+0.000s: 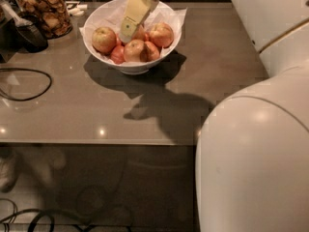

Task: Pick apple from white bowl

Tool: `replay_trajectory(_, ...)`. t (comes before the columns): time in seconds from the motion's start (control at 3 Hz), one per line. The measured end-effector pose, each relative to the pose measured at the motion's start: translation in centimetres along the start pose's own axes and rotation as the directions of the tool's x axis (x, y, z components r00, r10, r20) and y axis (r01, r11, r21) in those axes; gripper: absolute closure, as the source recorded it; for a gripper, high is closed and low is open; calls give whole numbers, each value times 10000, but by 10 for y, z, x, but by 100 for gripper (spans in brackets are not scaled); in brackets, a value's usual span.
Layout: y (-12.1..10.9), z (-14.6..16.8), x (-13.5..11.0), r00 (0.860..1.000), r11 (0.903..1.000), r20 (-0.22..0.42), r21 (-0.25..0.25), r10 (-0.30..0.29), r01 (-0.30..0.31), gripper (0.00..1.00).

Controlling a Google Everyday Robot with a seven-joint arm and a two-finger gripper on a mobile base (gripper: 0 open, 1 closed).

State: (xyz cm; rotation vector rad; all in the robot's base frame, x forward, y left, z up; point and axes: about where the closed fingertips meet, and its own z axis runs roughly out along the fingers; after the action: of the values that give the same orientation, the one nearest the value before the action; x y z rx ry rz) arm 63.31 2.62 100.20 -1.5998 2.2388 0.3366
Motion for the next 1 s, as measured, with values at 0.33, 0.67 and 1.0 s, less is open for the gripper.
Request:
replay_trajectory(0.33, -6, 3, -10, 9995, 9998, 307, 200, -26, 20, 0)
replay_trajectory(0.67, -4, 12, -8, 9986, 9997, 468, 4, 231, -232, 0)
replay_trajectory(1.0, 1, 23, 5, 9979, 9980, 331, -336, 549, -538, 0)
